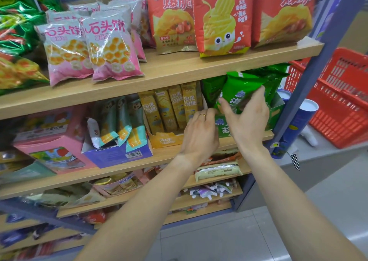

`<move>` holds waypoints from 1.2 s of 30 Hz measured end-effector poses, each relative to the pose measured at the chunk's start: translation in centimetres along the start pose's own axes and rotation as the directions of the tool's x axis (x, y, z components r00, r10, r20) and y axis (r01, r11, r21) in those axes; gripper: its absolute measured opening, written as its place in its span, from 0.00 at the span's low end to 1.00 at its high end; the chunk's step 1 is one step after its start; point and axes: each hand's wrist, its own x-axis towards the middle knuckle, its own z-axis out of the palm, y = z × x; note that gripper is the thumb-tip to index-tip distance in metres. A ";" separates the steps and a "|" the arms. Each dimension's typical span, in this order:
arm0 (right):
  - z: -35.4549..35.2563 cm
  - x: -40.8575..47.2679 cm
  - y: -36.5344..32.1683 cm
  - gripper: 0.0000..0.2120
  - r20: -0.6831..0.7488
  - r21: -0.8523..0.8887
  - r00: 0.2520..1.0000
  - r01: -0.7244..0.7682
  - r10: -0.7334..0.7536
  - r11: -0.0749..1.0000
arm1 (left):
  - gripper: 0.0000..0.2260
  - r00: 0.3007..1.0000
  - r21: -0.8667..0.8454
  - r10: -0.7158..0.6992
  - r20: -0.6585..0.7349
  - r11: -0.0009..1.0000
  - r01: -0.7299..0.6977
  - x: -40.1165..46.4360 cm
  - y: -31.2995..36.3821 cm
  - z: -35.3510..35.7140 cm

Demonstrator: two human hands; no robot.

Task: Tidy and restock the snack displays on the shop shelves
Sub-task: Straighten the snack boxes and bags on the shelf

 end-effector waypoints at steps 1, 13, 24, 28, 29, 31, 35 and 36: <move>0.2 0.0 0.0 0.31 0.008 -0.016 1.000 0.000 0.000 1.000 | 0.20 1.000 0.007 0.006 0.002 1.000 -0.006 -0.1 -0.1 0.1; 2.1 1.3 -0.2 0.25 0.210 -0.187 0.978 0.050 -0.009 0.981 | 0.19 0.996 -0.101 -0.086 -0.019 0.991 0.084 0.4 0.3 0.7; 0.5 1.6 0.5 0.26 0.180 -0.109 0.980 -0.060 0.079 0.992 | 0.13 0.944 -0.221 -0.262 -0.202 0.951 0.216 3.1 0.1 -1.3; -1.6 2.0 3.3 0.20 0.000 -0.142 1.000 -0.016 0.016 0.990 | 0.18 0.981 -0.100 -0.127 -0.150 0.989 0.112 4.3 -0.2 -1.9; -1.5 2.5 3.7 0.21 0.079 -0.177 0.997 0.017 -0.003 0.984 | 0.18 0.981 -0.096 -0.107 -0.160 0.991 0.093 4.4 -0.3 -1.8; -1.0 3.4 3.7 0.24 0.227 -0.265 0.972 0.121 -0.061 0.957 | 0.18 0.977 -0.090 -0.087 -0.192 0.993 0.070 4.5 -0.4 -1.5; -0.8 4.3 3.7 0.23 0.302 -0.391 0.945 0.245 -0.127 0.887 | 0.18 0.976 -0.095 -0.064 -0.209 0.994 0.045 4.7 -0.4 -1.3; -0.9 4.5 3.9 0.21 0.294 -0.383 0.948 0.236 -0.124 0.893 | 0.20 0.978 -0.089 -0.046 -0.203 0.996 0.028 4.7 -0.3 -1.3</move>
